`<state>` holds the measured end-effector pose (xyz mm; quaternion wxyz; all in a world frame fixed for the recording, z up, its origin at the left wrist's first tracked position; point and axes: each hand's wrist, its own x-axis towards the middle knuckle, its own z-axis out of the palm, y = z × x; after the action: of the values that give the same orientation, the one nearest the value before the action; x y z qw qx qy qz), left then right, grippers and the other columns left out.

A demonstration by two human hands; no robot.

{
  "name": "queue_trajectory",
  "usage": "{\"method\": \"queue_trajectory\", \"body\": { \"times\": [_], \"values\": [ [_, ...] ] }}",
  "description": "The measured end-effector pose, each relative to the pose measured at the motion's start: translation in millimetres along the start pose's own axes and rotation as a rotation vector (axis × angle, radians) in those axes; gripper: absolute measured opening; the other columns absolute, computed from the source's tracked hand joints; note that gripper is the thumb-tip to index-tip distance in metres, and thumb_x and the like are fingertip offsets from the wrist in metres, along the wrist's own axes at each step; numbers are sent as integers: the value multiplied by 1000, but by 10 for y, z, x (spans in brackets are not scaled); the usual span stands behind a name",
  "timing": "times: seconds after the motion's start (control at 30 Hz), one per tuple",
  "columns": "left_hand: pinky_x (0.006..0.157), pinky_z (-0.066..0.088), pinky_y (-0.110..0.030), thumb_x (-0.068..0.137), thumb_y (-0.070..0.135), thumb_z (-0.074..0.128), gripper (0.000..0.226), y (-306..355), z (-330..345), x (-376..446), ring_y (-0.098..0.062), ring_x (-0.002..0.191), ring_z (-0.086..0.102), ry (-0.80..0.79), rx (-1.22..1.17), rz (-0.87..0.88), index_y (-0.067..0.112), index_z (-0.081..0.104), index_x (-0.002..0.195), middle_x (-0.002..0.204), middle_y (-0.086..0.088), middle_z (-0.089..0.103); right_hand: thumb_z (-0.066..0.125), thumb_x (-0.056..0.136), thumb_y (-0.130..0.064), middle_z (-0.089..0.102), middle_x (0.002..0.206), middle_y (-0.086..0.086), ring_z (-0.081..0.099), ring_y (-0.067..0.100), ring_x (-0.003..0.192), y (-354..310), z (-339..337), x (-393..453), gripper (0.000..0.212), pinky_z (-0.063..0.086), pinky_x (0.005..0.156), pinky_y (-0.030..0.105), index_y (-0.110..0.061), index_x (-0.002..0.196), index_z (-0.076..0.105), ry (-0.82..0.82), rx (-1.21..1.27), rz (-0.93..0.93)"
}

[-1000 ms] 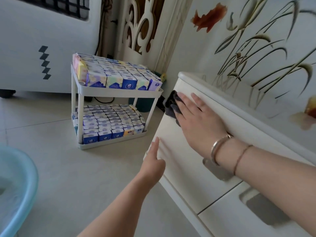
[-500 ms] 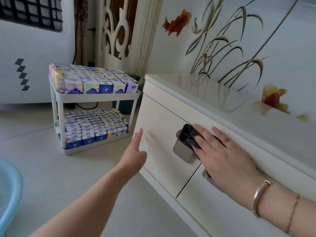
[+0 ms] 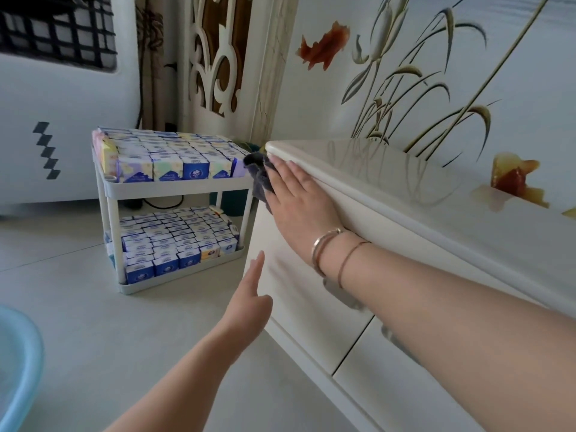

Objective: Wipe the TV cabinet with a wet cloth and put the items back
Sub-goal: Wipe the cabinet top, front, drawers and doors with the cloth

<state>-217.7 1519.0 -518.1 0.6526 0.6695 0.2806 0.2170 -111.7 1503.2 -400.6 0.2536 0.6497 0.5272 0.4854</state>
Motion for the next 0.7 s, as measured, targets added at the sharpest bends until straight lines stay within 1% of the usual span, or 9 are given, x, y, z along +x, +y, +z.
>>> {"method": "queue_trajectory", "body": {
  "times": [0.03, 0.1, 0.17, 0.2, 0.27, 0.37, 0.5, 0.6, 0.7],
  "values": [
    [101, 22, -16, 80, -9, 31, 89, -36, 26, -6, -1, 144, 12, 1, 13, -14, 47, 14, 146, 158, 14, 11, 17, 101, -26, 8, 159, 15, -1, 32, 147, 49, -18, -153, 54, -10, 115, 44, -7, 151, 13, 12, 15, 15],
    [101, 21, -18, 80, -9, 31, 88, -52, 90, -27, -4, 145, 8, 9, 34, -33, 47, 14, 146, 158, 15, 10, 19, 99, -25, 7, 158, 17, -1, 33, 146, 183, -70, -587, 55, -9, 117, 46, -6, 150, 16, -34, -2, 15],
    [89, 26, -1, 81, -11, 30, 88, 17, 149, -49, -5, 145, 8, 25, 42, -34, 46, 13, 147, 158, 16, 7, 20, 96, -20, 10, 157, 21, 1, 35, 146, 352, -149, -1110, 55, -3, 118, 46, -3, 148, 24, -35, 24, 21],
    [74, 30, 8, 82, -11, 30, 88, 69, 177, -63, -6, 145, 9, 33, 42, -34, 44, 11, 148, 158, 17, 6, 19, 94, -17, 13, 156, 22, 5, 35, 146, 453, -215, -1385, 56, 2, 118, 45, -1, 146, 28, -31, 69, 50],
    [53, 34, 6, 83, -12, 30, 88, 164, 236, -88, -5, 145, 8, 51, 52, -22, 44, 8, 148, 158, 19, 1, 21, 89, -15, 18, 155, 24, 11, 36, 145, 621, -350, -1892, 59, 11, 117, 45, 5, 143, 33, -65, 150, 96],
    [50, 34, 2, 83, -11, 30, 90, 252, 317, -125, -4, 144, 9, 89, 75, 18, 46, 4, 147, 157, 22, -4, 27, 86, -15, 20, 154, 24, 14, 37, 145, 790, -475, -2408, 59, 15, 116, 48, 6, 140, 35, -132, 188, 125],
    [45, 29, 9, 82, -15, 29, 91, 299, 423, -173, -2, 141, 9, 86, 90, 64, 42, 4, 149, 157, 19, -7, 37, 83, -13, 21, 153, 24, 12, 37, 145, 788, -475, -2363, 59, 10, 117, 48, 6, 139, 39, -107, 210, 130],
    [49, 29, 10, 82, -15, 30, 91, 327, 484, -194, -7, 146, 2, 92, 131, 83, 43, 5, 148, 157, 19, -8, 21, 90, -14, 29, 152, 20, 18, 33, 144, 650, -360, -1889, 55, 8, 117, 44, 1, 137, 44, 7, 189, 108],
    [46, 28, 11, 82, -14, 31, 91, 345, 568, -213, -8, 146, 2, 113, 159, 107, 43, 5, 149, 158, 18, -8, 21, 96, -19, 26, 154, 15, 13, 30, 146, 555, -226, -1678, 50, 3, 117, 43, -9, 137, 48, 30, 119, 72]
  ]
}}
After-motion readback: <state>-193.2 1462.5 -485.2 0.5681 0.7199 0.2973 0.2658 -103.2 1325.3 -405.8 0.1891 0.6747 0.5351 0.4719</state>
